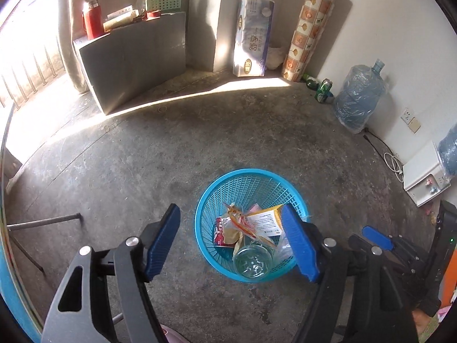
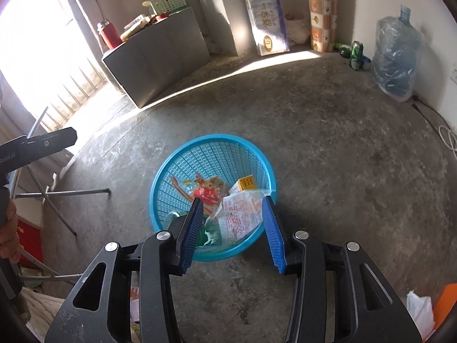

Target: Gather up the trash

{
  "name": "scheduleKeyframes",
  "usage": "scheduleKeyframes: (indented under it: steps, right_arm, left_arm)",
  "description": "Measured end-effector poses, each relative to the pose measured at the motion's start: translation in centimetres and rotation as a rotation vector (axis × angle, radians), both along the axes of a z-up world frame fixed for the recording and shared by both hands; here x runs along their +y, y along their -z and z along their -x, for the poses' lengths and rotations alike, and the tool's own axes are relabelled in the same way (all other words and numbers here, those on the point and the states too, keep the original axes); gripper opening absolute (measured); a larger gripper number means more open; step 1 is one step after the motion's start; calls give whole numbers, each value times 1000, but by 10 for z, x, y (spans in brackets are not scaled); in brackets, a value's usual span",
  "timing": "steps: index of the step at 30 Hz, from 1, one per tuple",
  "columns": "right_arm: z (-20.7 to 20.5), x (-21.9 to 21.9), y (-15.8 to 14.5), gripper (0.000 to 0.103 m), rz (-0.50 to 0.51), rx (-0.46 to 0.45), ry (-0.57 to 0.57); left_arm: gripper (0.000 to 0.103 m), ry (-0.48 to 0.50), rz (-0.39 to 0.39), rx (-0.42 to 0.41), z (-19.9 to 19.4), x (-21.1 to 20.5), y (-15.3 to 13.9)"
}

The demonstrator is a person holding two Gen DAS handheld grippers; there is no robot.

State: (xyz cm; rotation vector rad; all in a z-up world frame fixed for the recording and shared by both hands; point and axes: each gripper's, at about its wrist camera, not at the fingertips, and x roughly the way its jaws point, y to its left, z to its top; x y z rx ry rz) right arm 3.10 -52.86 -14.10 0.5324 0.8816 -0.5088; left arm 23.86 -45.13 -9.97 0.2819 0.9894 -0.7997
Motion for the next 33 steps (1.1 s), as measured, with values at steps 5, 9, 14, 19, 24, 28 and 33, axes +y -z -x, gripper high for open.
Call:
scheduleKeyframes:
  steps: [5, 9, 14, 19, 24, 28, 33]
  right_arm:
    - [28, 19, -35, 53, 11, -75, 6]
    - [48, 41, -63, 62, 25, -127, -2]
    - [60, 77, -92, 72, 75, -162, -48]
    - [61, 119, -117, 83, 153, -187, -108]
    - [58, 166, -138, 94, 283, -201, -141]
    - [53, 203, -145, 95, 385, -177, -164]
    - [54, 240, -145, 95, 416, -169, -150]
  left_arm:
    - [82, 23, 100, -49, 31, 35, -53]
    - [88, 38, 161, -76, 59, 75, -86]
    - [92, 31, 193, -118, 93, 136, -108]
    - [96, -35, 208, -137, 119, 208, -117]
    - [97, -126, 198, -146, 146, 273, -115]
    - [97, -195, 198, -140, 166, 312, -111]
    - [97, -269, 169, -165, 183, 341, -104]
